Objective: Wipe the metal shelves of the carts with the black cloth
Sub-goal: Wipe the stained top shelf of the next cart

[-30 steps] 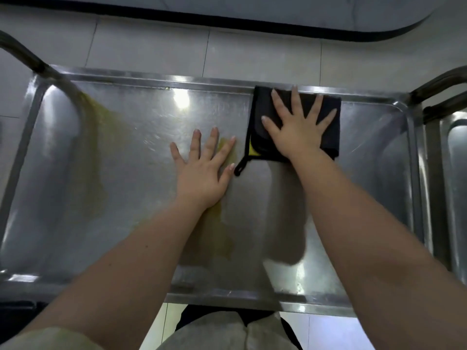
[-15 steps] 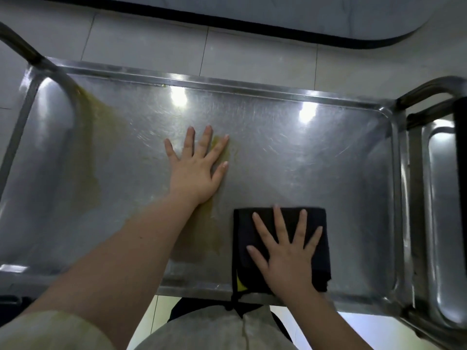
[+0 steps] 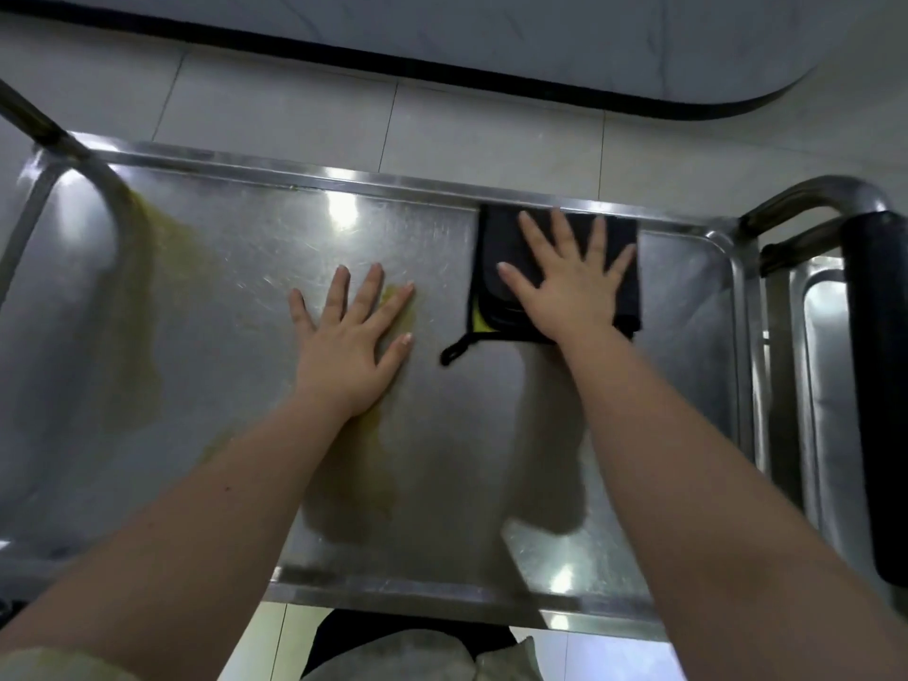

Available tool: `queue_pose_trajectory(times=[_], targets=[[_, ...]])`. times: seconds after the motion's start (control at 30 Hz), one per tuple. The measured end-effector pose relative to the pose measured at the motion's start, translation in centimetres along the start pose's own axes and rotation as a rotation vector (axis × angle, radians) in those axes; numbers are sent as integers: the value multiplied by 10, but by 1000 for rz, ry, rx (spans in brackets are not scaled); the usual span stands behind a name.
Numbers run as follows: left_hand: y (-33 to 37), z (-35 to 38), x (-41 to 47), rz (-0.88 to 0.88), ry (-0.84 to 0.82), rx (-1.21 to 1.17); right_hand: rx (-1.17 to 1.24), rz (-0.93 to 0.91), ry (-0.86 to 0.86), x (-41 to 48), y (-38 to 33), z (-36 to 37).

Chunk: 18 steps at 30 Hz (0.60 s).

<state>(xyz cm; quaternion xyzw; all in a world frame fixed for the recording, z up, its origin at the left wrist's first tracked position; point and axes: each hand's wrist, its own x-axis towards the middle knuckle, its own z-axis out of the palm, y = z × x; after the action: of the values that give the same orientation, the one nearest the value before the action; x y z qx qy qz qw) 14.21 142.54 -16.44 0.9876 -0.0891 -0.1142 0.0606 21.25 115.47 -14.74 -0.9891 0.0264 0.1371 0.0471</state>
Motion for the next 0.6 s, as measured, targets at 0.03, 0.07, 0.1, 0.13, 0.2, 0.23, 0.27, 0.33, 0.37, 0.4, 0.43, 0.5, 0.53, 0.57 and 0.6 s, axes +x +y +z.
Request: queue_pose_trajectory(times=[0.03, 0.07, 0.1, 0.13, 0.2, 0.23, 0.27, 0.33, 0.37, 0.4, 0.43, 0.5, 0.53, 0.57, 0.6], targets=[[0, 0, 1, 0, 4, 0, 7, 48, 8, 0, 24, -3], [0, 0, 1, -2, 7, 4, 14, 101, 6, -2, 52, -5], [0, 0, 3, -5, 7, 12, 14, 150, -3, -6, 79, -8], [0, 1, 3, -7, 4, 19, 4, 191, -17, -12, 103, -9], [2, 1, 4, -12, 3, 24, -30, 237, -28, -31, 133, -8], [4, 1, 4, -12, 3, 23, -42, 243, -29, -44, 138, -3], [4, 2, 3, -11, 0, 24, -47, 238, -28, -59, 138, 2], [6, 2, 3, -11, -6, 28, -45, 216, -38, -99, 133, 13], [6, 1, 3, -8, -7, 25, -43, 206, -47, -122, 129, 20], [7, 1, 3, -5, -11, 23, -42, 197, -53, -147, 127, 27], [7, 1, 3, -5, -15, 23, -40, 186, -52, -173, 124, 36], [8, 0, 2, -10, -16, 25, -35, 176, -46, -216, 117, 52], [9, 0, 2, -10, -18, 26, -31, 184, -49, -231, 113, 57], [9, 0, 3, -9, -21, 26, -27, 196, -53, -242, 107, 62], [9, 0, 3, -7, -25, 23, -24, 200, -54, -248, 96, 65]])
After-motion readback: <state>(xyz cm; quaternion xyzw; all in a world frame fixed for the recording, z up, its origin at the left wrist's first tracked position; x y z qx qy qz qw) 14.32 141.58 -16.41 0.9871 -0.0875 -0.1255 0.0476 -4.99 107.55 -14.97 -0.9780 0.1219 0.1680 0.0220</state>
